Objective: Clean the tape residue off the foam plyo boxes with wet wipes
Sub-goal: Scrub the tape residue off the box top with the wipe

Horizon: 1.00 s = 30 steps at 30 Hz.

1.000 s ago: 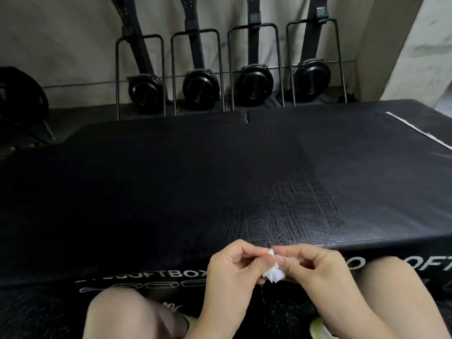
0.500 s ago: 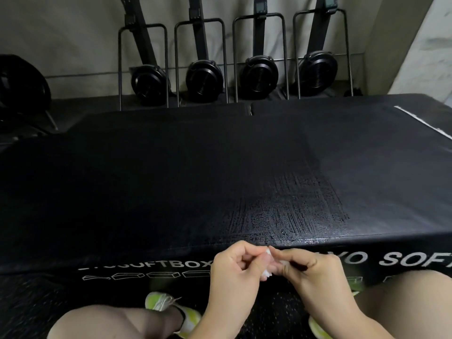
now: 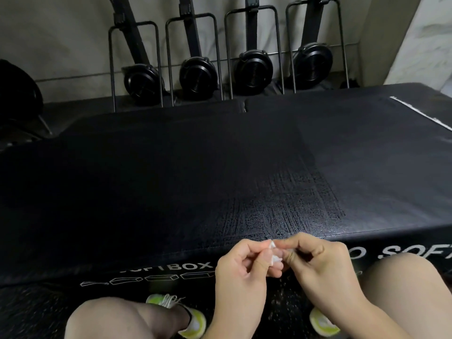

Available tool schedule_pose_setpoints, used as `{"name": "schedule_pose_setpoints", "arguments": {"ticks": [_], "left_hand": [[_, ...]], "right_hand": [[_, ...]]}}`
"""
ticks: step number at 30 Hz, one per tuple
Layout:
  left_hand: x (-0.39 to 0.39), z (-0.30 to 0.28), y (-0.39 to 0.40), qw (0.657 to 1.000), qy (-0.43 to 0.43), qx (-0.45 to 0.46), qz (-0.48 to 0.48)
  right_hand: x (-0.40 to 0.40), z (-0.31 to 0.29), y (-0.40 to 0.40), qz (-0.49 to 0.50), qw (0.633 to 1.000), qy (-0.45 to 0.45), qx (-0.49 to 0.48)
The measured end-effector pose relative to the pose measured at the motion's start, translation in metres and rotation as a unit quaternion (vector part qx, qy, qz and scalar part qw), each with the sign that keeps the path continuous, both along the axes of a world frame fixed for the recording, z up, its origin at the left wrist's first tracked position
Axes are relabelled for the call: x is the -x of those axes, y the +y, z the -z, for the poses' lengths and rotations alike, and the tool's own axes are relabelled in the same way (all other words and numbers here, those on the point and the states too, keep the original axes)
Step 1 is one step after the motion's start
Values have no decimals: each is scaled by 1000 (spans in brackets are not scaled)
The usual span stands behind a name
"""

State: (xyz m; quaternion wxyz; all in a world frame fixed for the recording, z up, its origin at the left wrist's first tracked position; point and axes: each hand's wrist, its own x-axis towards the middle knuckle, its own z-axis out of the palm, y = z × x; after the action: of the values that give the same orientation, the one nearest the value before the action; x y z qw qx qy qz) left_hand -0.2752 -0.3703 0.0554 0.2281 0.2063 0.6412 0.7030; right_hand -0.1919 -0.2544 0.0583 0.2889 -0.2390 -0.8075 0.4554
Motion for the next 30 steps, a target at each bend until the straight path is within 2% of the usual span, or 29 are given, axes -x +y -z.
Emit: {"name": "schedule_pose_setpoints", "arguments": {"ticks": [7,15,20,25,27,30], "left_hand": [[4,-7,8,999,-6,-31,4],[6,7,17,987,145,-8,-74],[4,12,16,981,173,-4,-85],[5,12,14,986,150,8,-65],[6,8,14,990,131,6,-51],[10,-2,14,994,110,-8,-4]], "right_hand": [[5,-6,3,7,999,26,27],[15,0,-17,67,995,71,-15],[17,7,-16,60,993,79,-67],[19,12,-11,46,990,45,-125],[17,12,-8,43,991,59,-109],[10,-1,0,28,996,76,-35]]}}
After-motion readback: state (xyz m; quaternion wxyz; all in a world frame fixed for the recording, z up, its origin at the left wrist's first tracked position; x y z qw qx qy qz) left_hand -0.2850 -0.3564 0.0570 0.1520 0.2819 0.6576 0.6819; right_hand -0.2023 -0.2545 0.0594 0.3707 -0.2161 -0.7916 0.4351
